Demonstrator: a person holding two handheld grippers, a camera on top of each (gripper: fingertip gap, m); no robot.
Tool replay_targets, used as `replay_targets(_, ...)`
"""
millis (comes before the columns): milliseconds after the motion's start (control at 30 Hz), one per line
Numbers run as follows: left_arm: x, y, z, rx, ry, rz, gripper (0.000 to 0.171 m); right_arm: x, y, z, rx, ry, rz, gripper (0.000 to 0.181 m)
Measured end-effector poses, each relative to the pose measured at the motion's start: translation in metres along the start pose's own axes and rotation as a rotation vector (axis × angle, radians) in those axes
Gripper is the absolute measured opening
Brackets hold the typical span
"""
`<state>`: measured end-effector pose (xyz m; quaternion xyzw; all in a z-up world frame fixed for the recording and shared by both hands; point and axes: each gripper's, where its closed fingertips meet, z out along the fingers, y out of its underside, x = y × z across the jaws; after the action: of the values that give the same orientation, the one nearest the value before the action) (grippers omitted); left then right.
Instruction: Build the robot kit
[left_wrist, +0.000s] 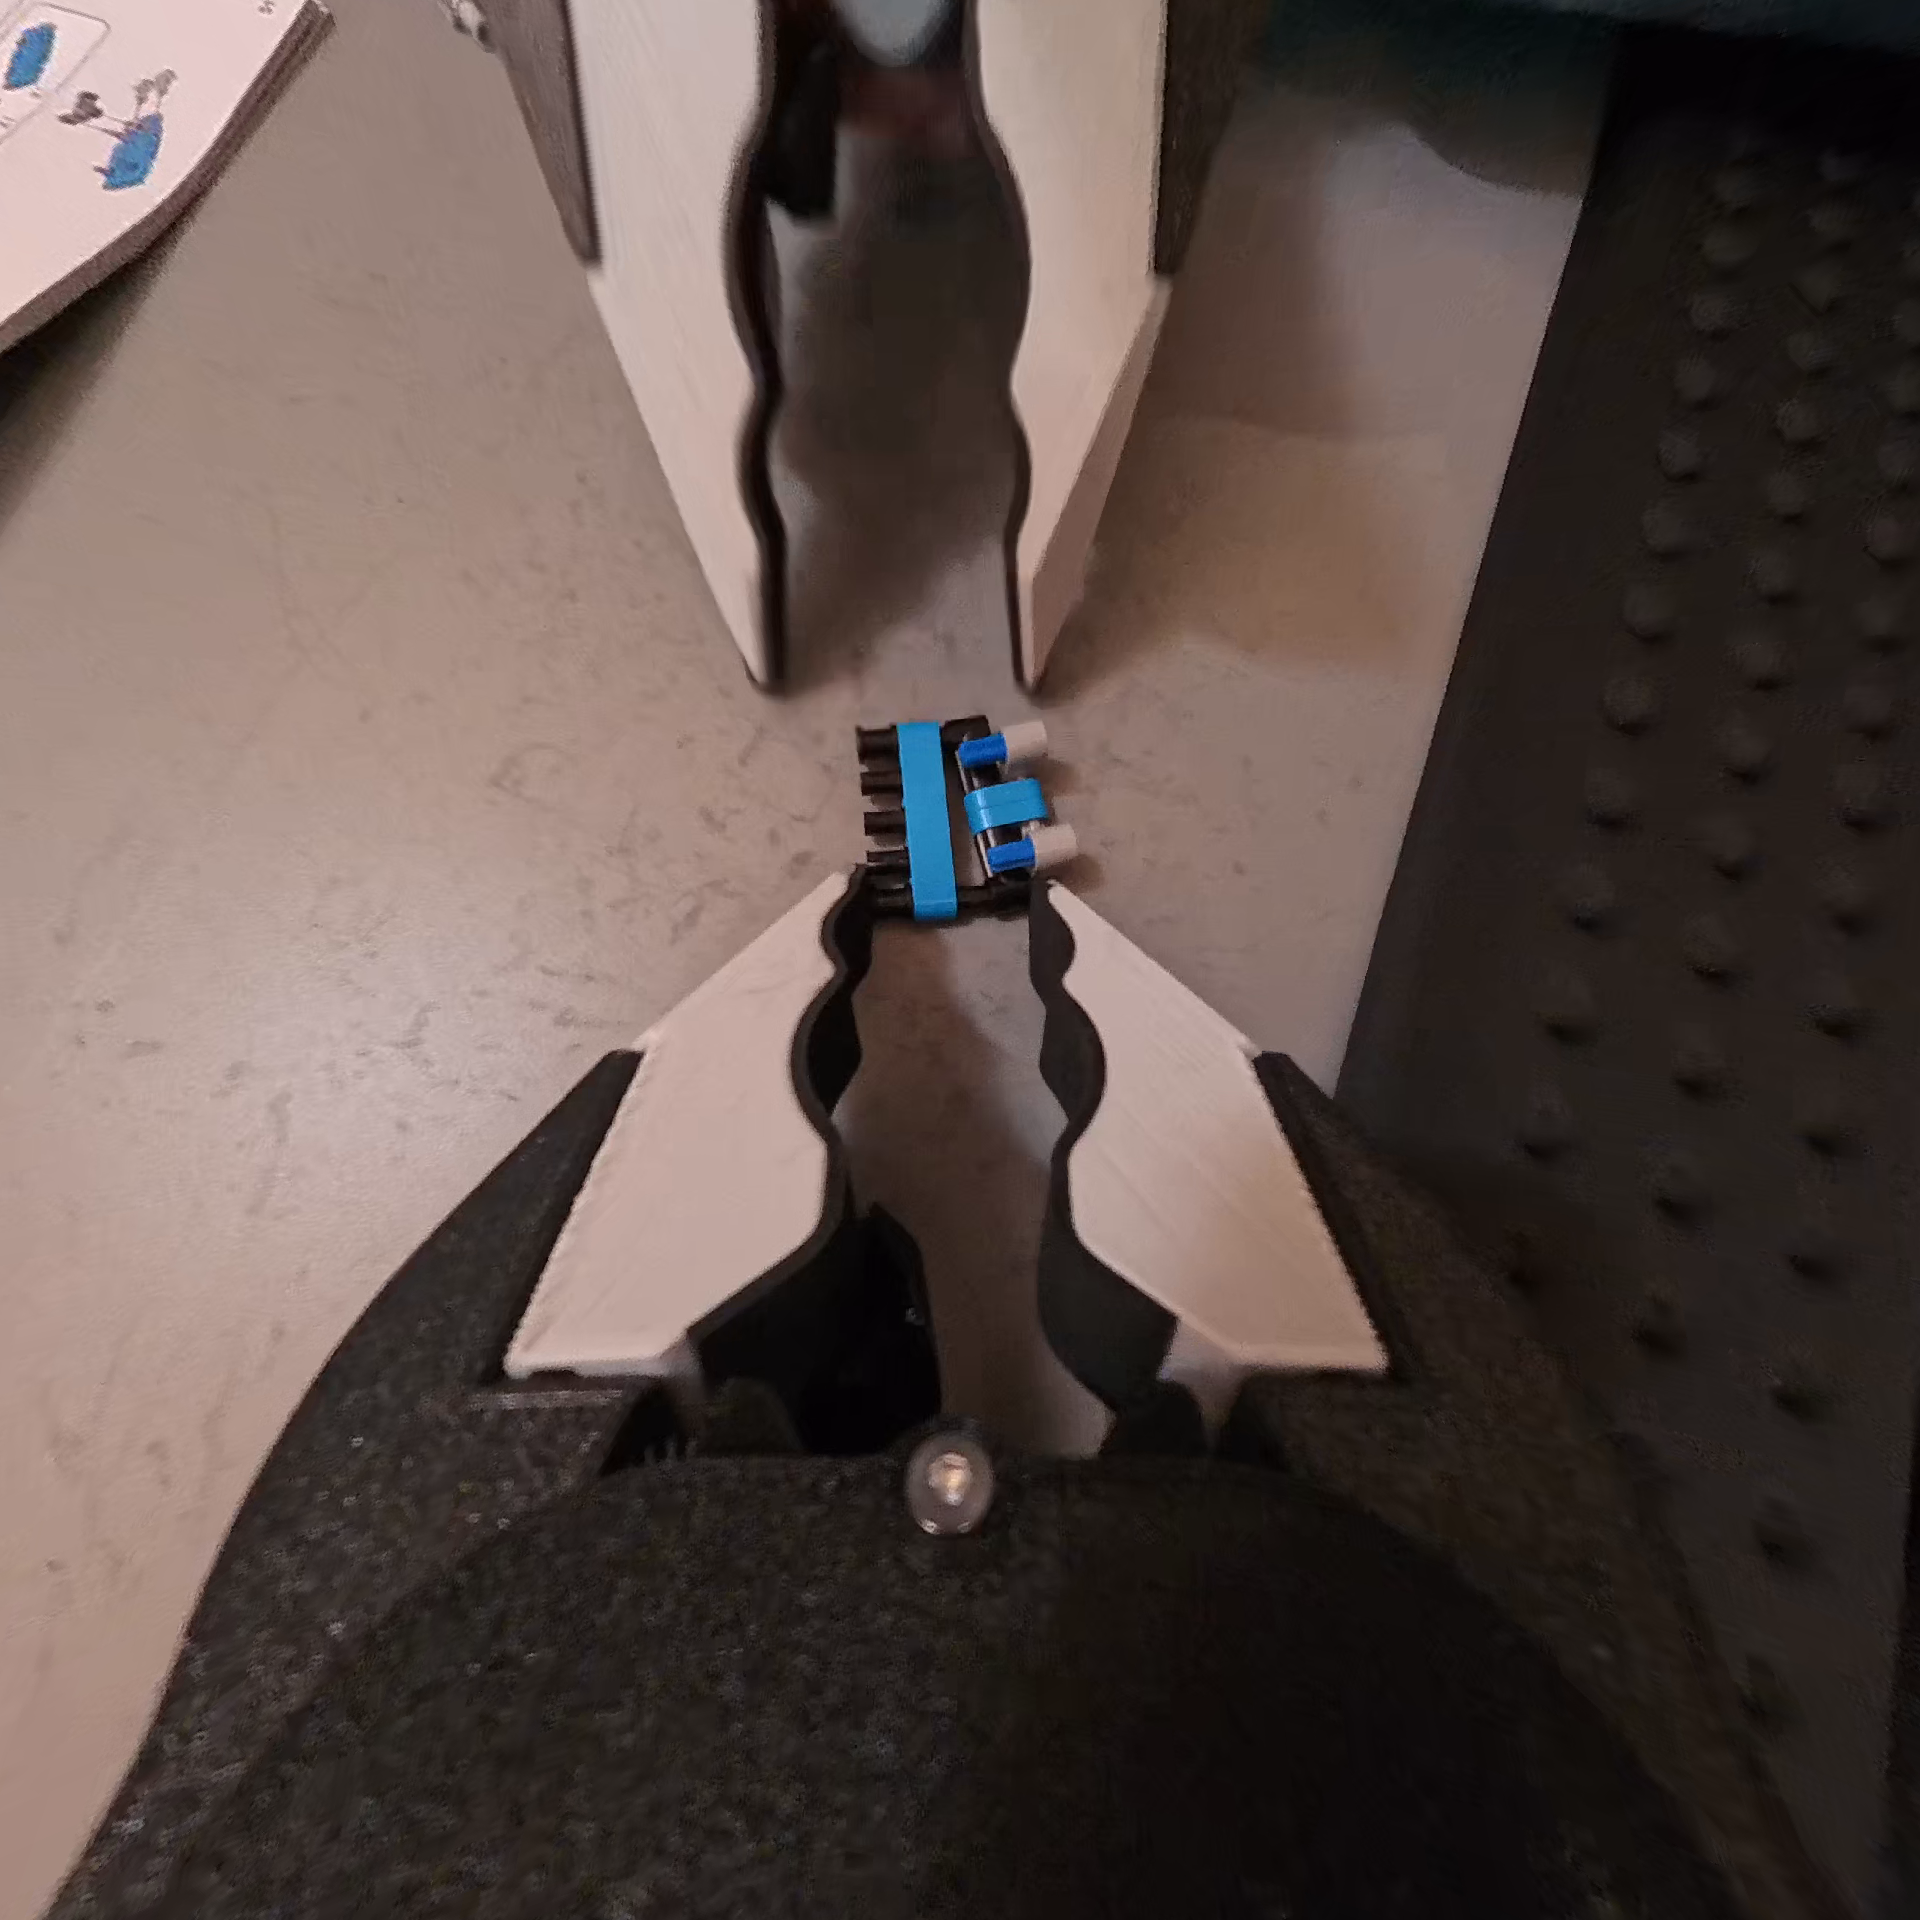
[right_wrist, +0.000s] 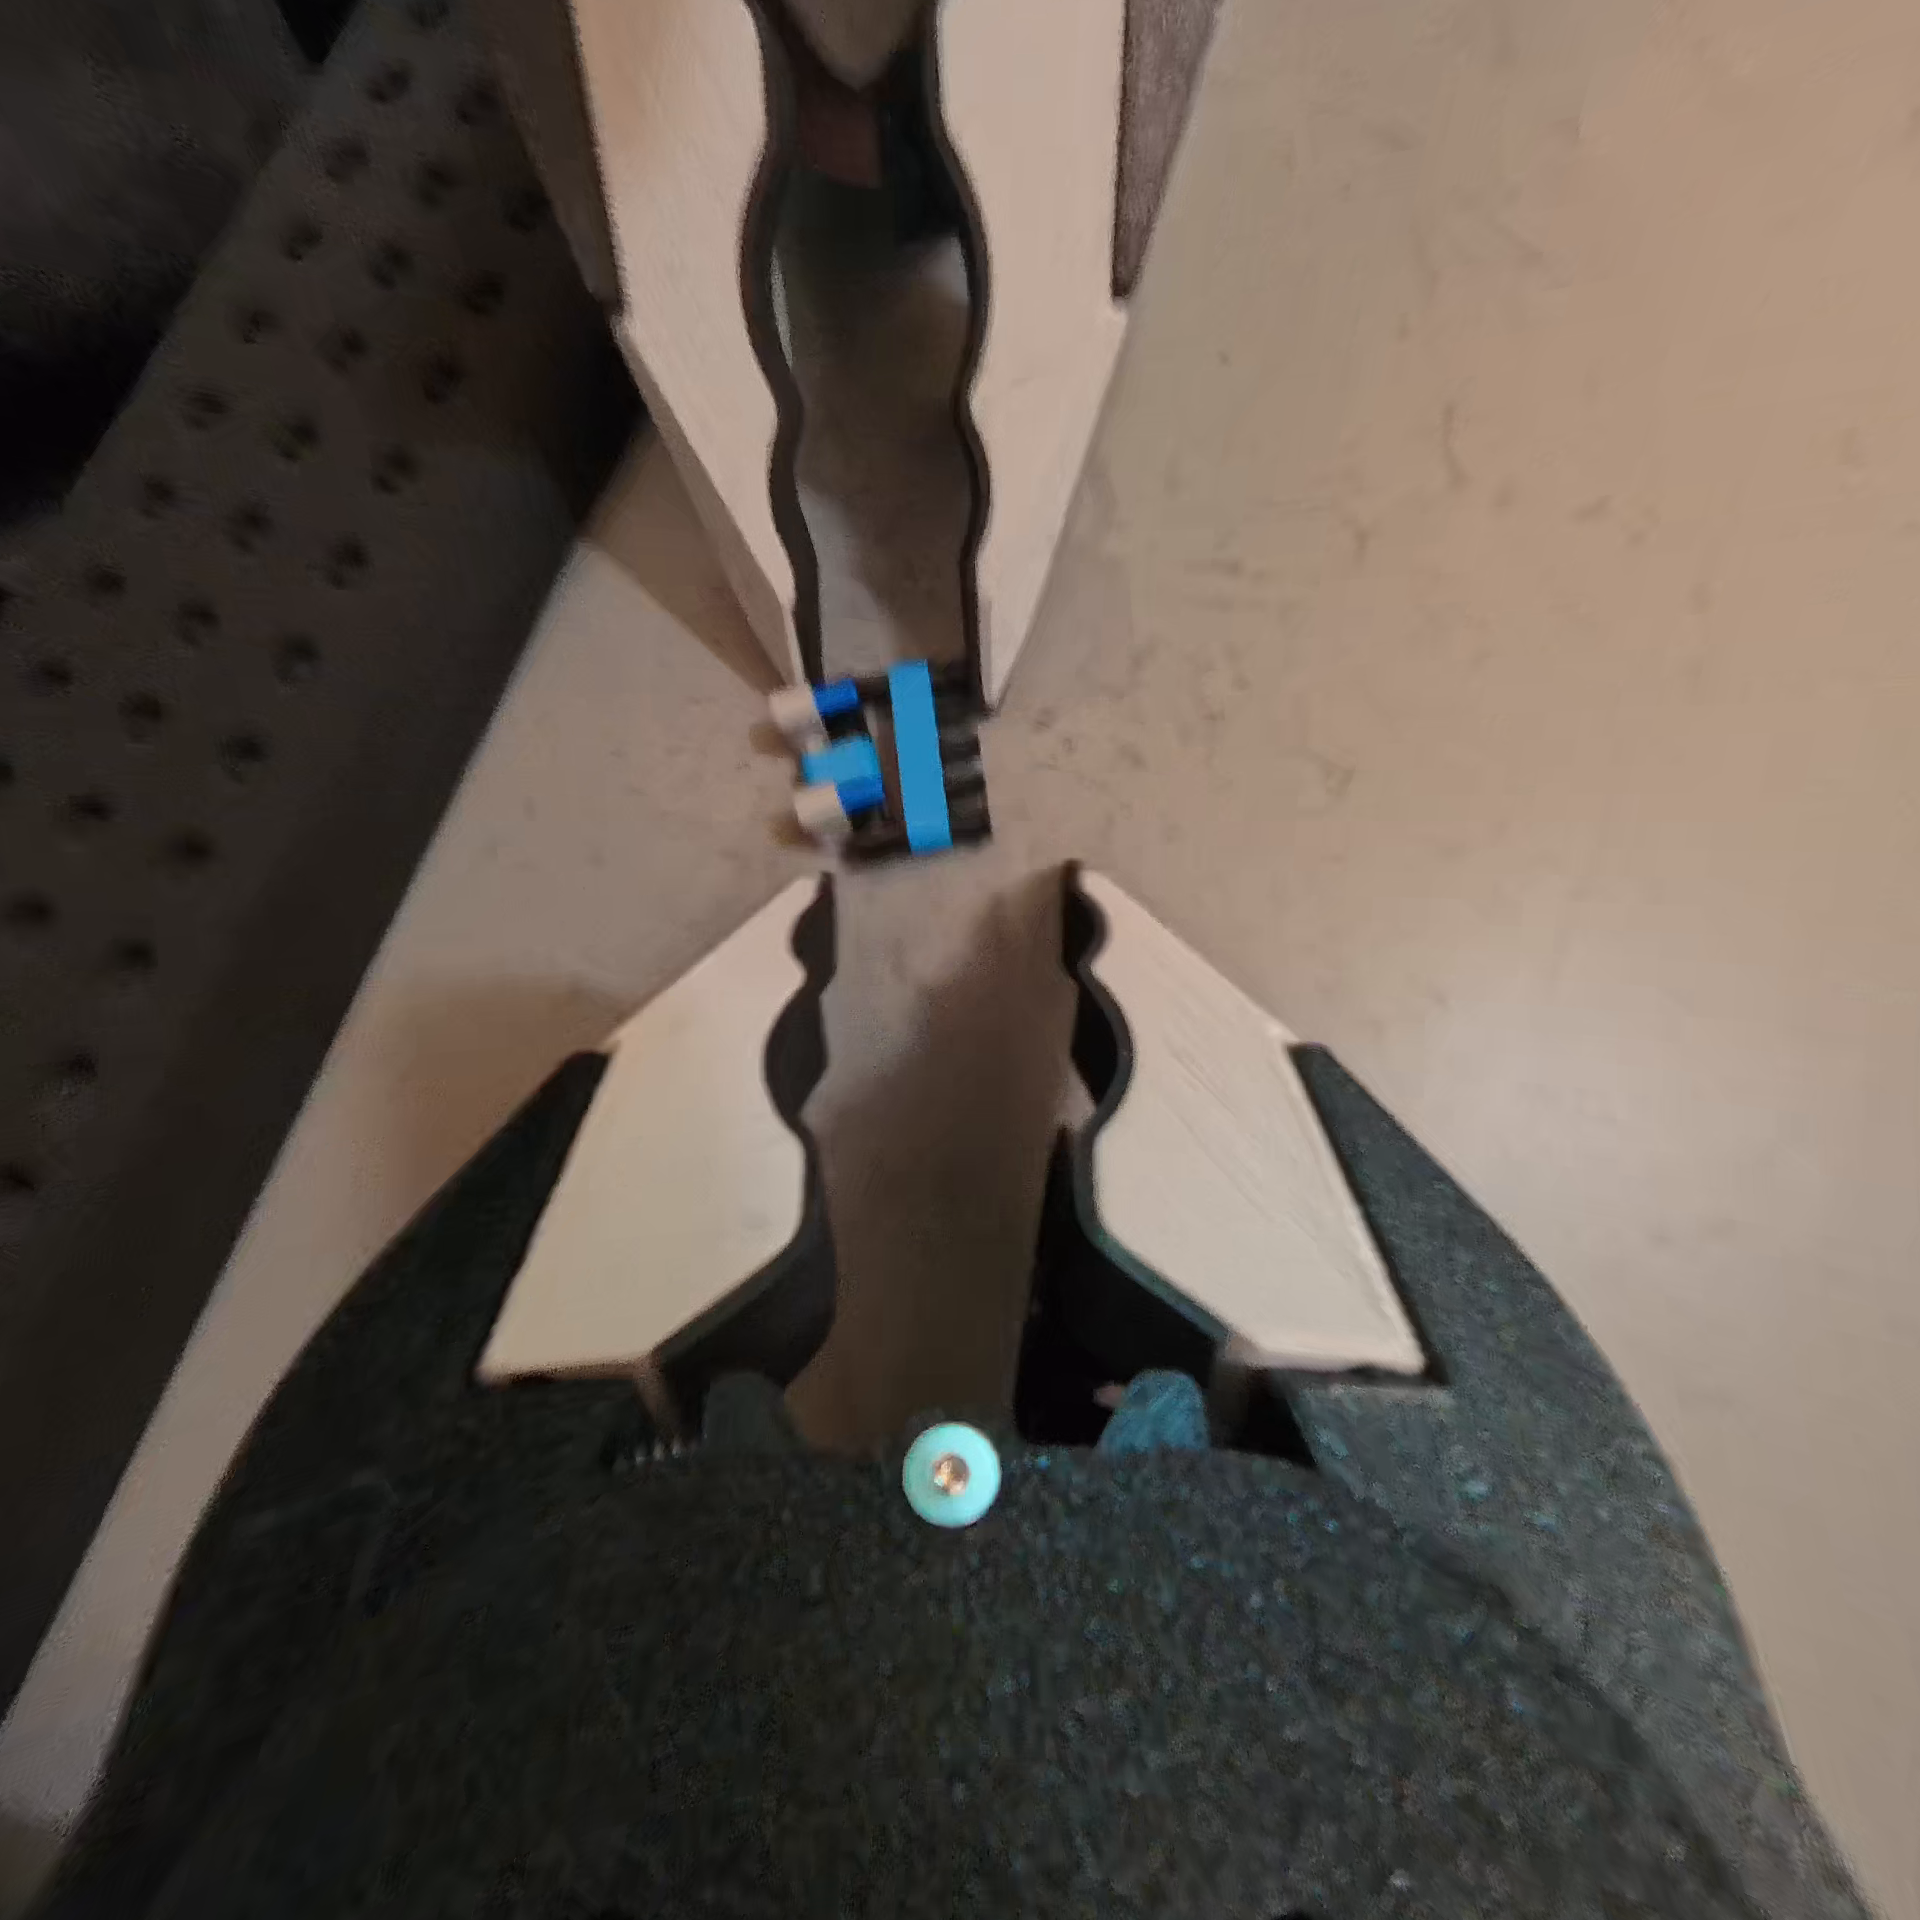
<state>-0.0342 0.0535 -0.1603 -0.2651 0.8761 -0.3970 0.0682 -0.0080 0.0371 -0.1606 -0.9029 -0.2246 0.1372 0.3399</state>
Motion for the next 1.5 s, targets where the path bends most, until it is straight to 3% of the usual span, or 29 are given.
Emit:
replay_targets(67, 0.0, 0.0, 0.0, 0.001, -0.005, 0.005, 0.029, 0.004, 0.001, -0.021, 0.006, 0.031, -0.009, 0.045)
replay_targets(133, 0.0, -0.001, 0.001, 0.002, -0.009, 0.007, 0.029, -0.016, -0.031, -0.027, 0.197, -0.082, 0.01, 0.05)
replay_targets(233, 0.002, -0.002, 0.003, 0.002, -0.016, 0.027, 0.03, -0.013, -0.028, 0.009, 0.085, 0.031, -0.069, 0.052)
replay_targets(300, 0.003, -0.002, 0.003, 0.002, -0.015, 0.028, 0.03, -0.014, -0.023, 0.023, 0.048, 0.07, -0.129, 0.045)
replay_targets(900, 0.003, -0.004, 0.004, 0.009, -0.03, 0.009, 0.028, -0.015, -0.019, 0.023, 0.054, 0.085, -0.049, 0.037)
replay_targets(1033, 0.007, -0.004, 0.005, 0.009, -0.014, 0.081, 0.03, -0.017, -0.019, 0.02, 0.078, 0.002, 0.012, 0.04)
replay_targets(1200, 0.007, -0.023, -0.005, 0.134, -0.159, 0.375, 0.034, -0.025, -0.027, -0.008, 0.173, -0.36, 0.403, 0.039)
replay_targets(1300, 0.015, -0.037, -0.01, 0.213, -0.214, 0.489, 0.034, -0.021, -0.04, -0.019, 0.281, -0.487, 0.516, 0.039)
replay_targets(1367, 0.008, -0.036, -0.009, 0.192, -0.248, 0.484, 0.024, -0.027, -0.047, -0.019, 0.299, -0.592, 0.586, 0.039)
replay_targets(1400, 0.009, -0.036, -0.01, 0.193, -0.23, 0.469, 0.008, -0.027, -0.049, -0.016, 0.299, -0.593, 0.598, 0.038)
replay_targets(1467, 0.01, -0.034, -0.011, 0.197, -0.159, 0.401, 0.007, -0.029, -0.056, -0.013, 0.331, -0.589, 0.601, 0.033)
replay_targets(1500, 0.01, -0.034, -0.013, 0.211, -0.114, 0.347, 0.007, -0.025, -0.06, -0.013, 0.353, -0.559, 0.608, 0.04)
